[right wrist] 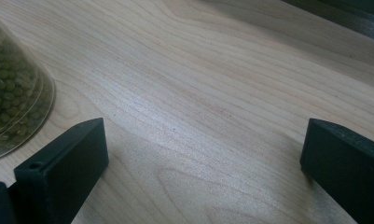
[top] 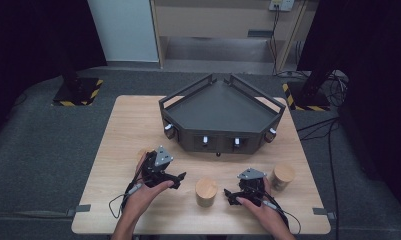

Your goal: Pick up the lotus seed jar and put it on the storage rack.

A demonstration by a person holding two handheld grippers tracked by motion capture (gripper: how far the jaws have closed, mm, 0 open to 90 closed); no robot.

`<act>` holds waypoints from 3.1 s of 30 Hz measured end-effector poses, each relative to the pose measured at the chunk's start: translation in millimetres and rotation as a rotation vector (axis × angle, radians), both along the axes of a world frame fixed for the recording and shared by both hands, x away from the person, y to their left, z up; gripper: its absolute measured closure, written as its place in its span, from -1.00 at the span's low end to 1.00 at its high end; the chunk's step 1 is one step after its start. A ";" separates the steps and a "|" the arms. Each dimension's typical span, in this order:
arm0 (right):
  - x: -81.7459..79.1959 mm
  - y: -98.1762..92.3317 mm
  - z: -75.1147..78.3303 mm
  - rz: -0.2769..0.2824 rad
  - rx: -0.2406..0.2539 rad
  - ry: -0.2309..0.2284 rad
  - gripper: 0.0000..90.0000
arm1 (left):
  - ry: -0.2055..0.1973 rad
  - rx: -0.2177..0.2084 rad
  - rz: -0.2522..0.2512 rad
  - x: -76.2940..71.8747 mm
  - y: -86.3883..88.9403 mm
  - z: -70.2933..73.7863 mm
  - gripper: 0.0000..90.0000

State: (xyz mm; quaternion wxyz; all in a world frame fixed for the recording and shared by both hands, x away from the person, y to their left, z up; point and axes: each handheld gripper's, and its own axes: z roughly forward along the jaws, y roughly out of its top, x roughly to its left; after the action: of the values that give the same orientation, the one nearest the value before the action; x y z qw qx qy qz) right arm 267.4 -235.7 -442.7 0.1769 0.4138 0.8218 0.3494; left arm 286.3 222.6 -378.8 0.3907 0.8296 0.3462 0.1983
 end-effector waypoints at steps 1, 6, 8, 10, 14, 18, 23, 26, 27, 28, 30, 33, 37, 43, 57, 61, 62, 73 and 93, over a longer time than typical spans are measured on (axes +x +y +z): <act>0.0 0.0 0.0 0.000 0.000 0.000 -0.98 | -0.002 -0.003 0.000 0.7 0.6 0.9 -0.95; 0.0 0.0 0.1 0.000 0.000 0.001 -0.98 | -0.008 -0.006 0.000 6.2 2.2 5.2 -0.96; 0.0 -0.1 0.0 0.001 0.000 0.001 -0.98 | -0.012 -0.010 0.000 8.1 3.5 6.1 -0.96; 0.0 0.0 0.0 0.000 0.000 0.001 -0.98 | -0.014 -0.011 0.001 9.7 4.6 7.1 -0.96; -0.1 -0.1 0.0 0.001 0.000 0.000 -0.98 | -0.016 -0.012 0.002 12.1 7.4 8.6 -0.96; -0.1 -0.2 0.1 0.001 0.000 0.001 -0.98 | -0.024 -0.015 0.008 13.6 11.0 9.8 -0.96; -0.6 0.0 0.1 -0.001 0.002 0.003 -0.98 | -0.025 -0.014 0.015 16.2 16.0 11.8 -0.96; -0.8 0.1 0.1 -0.002 0.002 0.003 -0.98 | -0.027 -0.018 0.021 16.7 19.0 11.8 -0.96; -0.8 0.0 0.1 -0.002 0.002 0.003 -0.98 | -0.026 -0.015 0.025 17.7 21.2 11.7 -0.96; -0.8 0.0 0.1 -0.002 0.002 0.003 -0.98 | -0.026 -0.015 0.025 17.7 21.2 11.7 -0.96; -0.9 0.0 0.1 -0.001 0.002 0.003 -0.98 | -0.026 -0.014 0.030 18.4 23.3 11.7 -0.96; -0.9 0.0 0.1 -0.001 0.002 0.003 -0.98 | -0.030 -0.019 0.036 18.5 26.9 11.7 -0.96; -0.9 0.0 0.1 -0.001 0.002 0.003 -0.98 | -0.031 -0.015 0.040 19.4 29.8 13.4 -0.96; -1.0 0.0 0.1 -0.001 0.002 0.003 -0.98 | -0.034 -0.016 0.045 20.0 33.4 14.7 -0.96; -1.4 0.0 0.0 -0.001 0.002 0.002 -0.98 | -0.031 -0.019 0.066 19.5 45.6 10.7 -0.96; -1.5 -0.2 0.0 -0.001 0.002 0.002 -0.98 | -0.028 -0.019 0.081 20.5 49.7 8.9 -0.96; -1.5 -0.2 0.0 0.000 0.002 0.002 -0.98 | -0.027 -0.015 0.085 21.4 51.3 8.2 -0.96; -1.8 -0.8 0.1 0.004 0.001 0.001 -0.98 | -0.013 -0.010 0.103 22.7 59.8 0.1 -0.95; -2.2 -1.0 0.2 0.005 0.000 0.002 -0.98 | 0.021 0.003 0.138 25.6 64.1 -20.3 -0.94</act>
State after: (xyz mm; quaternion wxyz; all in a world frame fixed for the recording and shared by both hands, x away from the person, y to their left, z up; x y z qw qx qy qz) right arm 265.2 -236.7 -442.5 0.1753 0.4121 0.8229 0.3497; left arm 311.9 286.8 -399.1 0.3710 0.8065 0.4062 0.2166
